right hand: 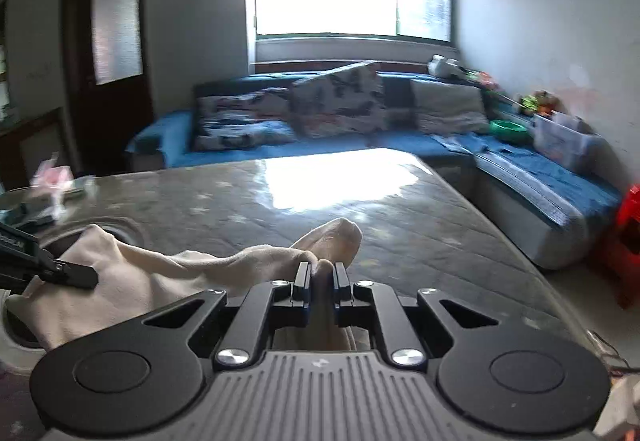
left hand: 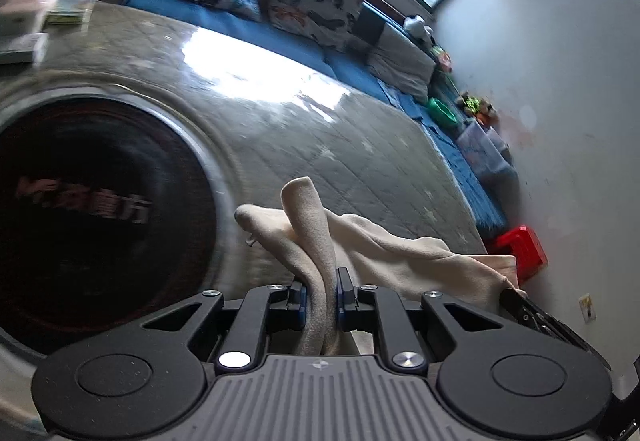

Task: Fold clothes
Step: 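Lift the held end and fold it over the bundle with both tools, then lower the folded end onto the bundle and open both tools, then smooth the folded sweatshirt with both tools and withdraw them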

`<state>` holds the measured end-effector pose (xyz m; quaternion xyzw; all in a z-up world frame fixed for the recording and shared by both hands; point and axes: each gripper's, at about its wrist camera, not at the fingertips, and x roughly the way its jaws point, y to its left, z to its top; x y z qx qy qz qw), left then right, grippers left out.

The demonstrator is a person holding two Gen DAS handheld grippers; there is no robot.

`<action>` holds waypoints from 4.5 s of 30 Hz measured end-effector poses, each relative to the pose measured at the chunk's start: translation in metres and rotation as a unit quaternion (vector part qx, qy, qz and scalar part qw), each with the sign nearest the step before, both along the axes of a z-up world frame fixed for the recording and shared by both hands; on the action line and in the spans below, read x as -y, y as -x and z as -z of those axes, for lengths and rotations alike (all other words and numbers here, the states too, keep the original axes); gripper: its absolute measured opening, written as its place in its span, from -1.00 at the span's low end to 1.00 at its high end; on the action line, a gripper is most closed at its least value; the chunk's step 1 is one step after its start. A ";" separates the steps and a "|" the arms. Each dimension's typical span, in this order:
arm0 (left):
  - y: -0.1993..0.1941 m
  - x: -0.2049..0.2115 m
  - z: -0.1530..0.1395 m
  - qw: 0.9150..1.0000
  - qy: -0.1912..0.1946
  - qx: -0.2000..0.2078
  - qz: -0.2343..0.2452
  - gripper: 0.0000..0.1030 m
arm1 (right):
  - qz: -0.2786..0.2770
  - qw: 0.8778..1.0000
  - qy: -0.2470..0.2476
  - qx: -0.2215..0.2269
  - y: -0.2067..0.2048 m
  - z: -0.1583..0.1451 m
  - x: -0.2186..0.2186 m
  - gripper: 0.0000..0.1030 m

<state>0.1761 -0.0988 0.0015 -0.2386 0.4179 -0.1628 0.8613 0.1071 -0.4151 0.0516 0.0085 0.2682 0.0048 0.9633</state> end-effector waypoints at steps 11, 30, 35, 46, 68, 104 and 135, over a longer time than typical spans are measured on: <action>-0.006 0.022 0.022 0.997 -0.071 -0.020 0.031 -0.40 | 0.059 0.996 0.024 -0.058 -0.009 0.037 0.021 -0.78; -0.024 0.046 0.001 0.992 -0.091 0.041 0.076 -0.34 | -0.006 0.996 -0.038 -0.085 -0.067 0.057 -0.003 -0.65; -0.035 0.068 0.010 0.989 -0.097 0.040 0.100 -0.36 | -0.004 0.996 -0.041 -0.082 -0.071 0.060 -0.004 -0.63; -0.042 0.069 0.021 0.991 -0.097 0.018 0.095 -0.36 | -0.024 0.996 -0.040 -0.077 -0.054 0.046 -0.008 -0.51; 0.049 0.052 0.012 0.976 -0.138 0.090 0.143 -0.36 | -0.059 0.996 -0.010 -0.069 0.027 0.038 -0.034 -0.51; 0.054 0.019 0.026 0.978 -0.146 0.088 0.117 -0.28 | -0.012 0.997 0.004 -0.075 -0.035 0.037 0.002 -0.43; 0.071 0.014 0.023 0.978 -0.157 0.086 0.106 -0.25 | -0.110 0.992 0.009 -0.057 0.029 0.038 -0.085 -0.18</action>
